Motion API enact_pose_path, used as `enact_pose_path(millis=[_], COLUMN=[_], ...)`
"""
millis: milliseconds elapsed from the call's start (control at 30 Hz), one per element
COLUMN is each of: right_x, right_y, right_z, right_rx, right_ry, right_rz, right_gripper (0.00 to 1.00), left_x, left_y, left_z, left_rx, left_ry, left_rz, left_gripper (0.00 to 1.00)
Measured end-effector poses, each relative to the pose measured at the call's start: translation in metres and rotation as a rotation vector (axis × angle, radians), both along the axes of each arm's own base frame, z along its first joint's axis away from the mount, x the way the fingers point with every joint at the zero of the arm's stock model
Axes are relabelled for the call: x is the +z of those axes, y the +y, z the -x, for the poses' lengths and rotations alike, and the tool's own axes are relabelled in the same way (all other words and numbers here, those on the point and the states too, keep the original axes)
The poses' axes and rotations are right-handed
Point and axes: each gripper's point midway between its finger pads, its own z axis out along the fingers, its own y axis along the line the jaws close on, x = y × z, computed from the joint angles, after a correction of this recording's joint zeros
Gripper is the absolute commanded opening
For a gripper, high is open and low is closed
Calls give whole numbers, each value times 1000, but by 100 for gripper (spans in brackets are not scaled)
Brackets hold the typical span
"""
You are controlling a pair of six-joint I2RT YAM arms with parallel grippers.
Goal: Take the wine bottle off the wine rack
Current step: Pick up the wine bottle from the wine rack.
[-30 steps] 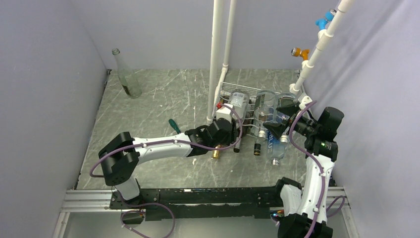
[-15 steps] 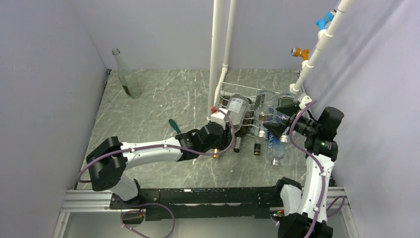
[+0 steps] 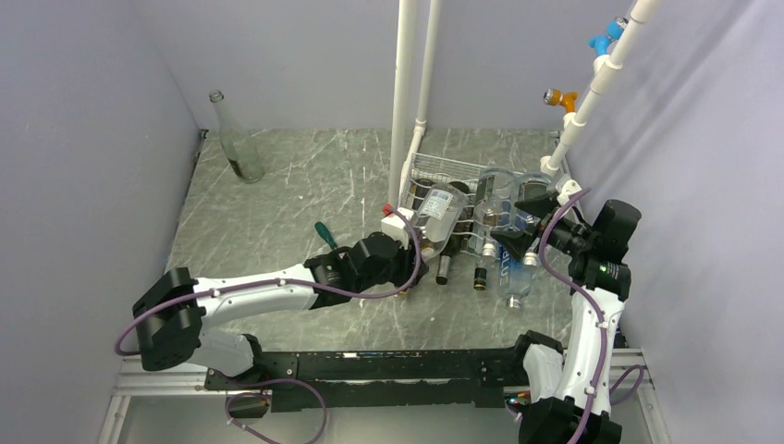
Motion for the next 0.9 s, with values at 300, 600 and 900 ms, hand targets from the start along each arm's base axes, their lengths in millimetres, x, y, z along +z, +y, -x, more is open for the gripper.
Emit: enact_pose_path(millis=[300, 600, 900], right_x=[-4, -8, -8], right_y=[2, 9, 19], right_z=[3, 16, 33], right_rx=[17, 83, 175], right_ry=[-3, -6, -48], right_rz=[12, 3, -4], right_gripper=[100, 100, 100], left_x=[14, 15, 18], left_y=[21, 48, 75], left_z=[21, 47, 68], left_rx=[-63, -139, -191], left_ry=[-5, 24, 61], left_rz=[33, 22, 1], left_gripper=[0, 0, 0])
